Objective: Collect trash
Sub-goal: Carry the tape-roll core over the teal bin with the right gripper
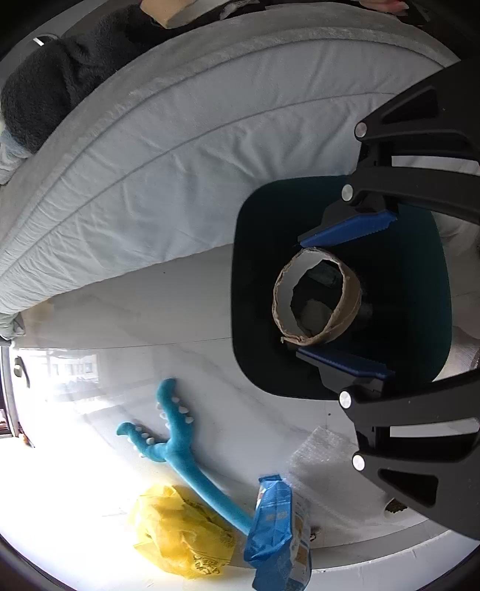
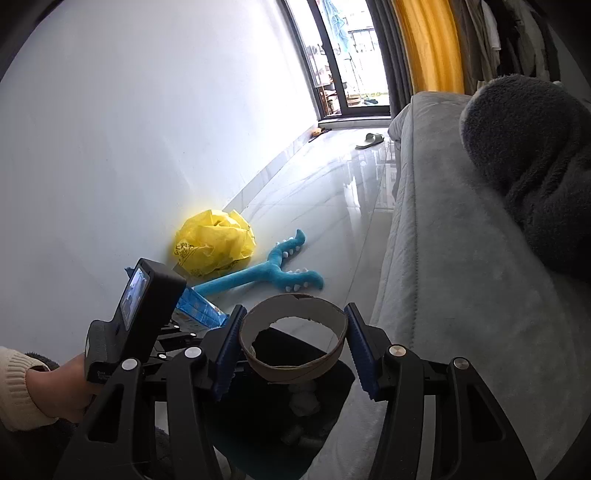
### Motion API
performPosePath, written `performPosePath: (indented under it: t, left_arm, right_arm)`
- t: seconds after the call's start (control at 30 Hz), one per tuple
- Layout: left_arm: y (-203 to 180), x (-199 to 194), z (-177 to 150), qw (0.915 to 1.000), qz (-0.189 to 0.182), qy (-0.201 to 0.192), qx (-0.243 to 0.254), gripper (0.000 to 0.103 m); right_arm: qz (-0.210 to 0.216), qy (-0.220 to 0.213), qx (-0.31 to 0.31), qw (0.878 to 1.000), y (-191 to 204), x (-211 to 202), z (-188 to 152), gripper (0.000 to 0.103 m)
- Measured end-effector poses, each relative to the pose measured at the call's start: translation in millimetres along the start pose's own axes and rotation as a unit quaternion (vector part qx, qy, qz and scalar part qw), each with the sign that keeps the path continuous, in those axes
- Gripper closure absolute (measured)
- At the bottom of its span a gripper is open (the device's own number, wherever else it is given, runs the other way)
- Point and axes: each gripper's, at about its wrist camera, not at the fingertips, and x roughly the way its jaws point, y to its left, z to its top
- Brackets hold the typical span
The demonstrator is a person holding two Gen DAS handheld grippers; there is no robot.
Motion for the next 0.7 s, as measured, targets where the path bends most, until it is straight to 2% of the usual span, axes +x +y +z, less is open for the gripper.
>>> performPosePath:
  t: [0.17, 0.33, 0.4, 0.53, 0.7]
  left_arm:
    - [16.9, 9.5, -8.9, 0.9995, 0.0, 0.032, 0.0, 0.045]
    - [24.9, 11.0, -15.5, 0.9984, -0.009, 0.055, 0.006, 0.03]
    - [29.5, 9.9, -16.9, 0.9983, -0.009, 0.058, 0.005, 0.029]
    - [42.4, -1.0, -17.5, 0.9987, -0.008, 0.049, -0.007, 0.027]
    - [58.6, -23.8, -16.6, 0.9996, -0.012, 0.016, -0.021, 0.026]
  right_arm:
    - [-0.002, 0.024, -0.018, 1.0, 13.7, 21.4, -2.4, 0.048]
    - [0.001, 0.047, -0.029, 0.998, 24.8, 39.9, -7.5, 0.048]
    - [-0.004, 0.058, -0.033, 0.998, 28.3, 49.7, -9.1, 0.048]
    - [-0.011, 0.082, -0.034, 0.996, 30.4, 67.5, -14.0, 0.048]
    - [-0.017, 0.105, -0.042, 0.993, 39.7, 86.3, -20.3, 0.048]
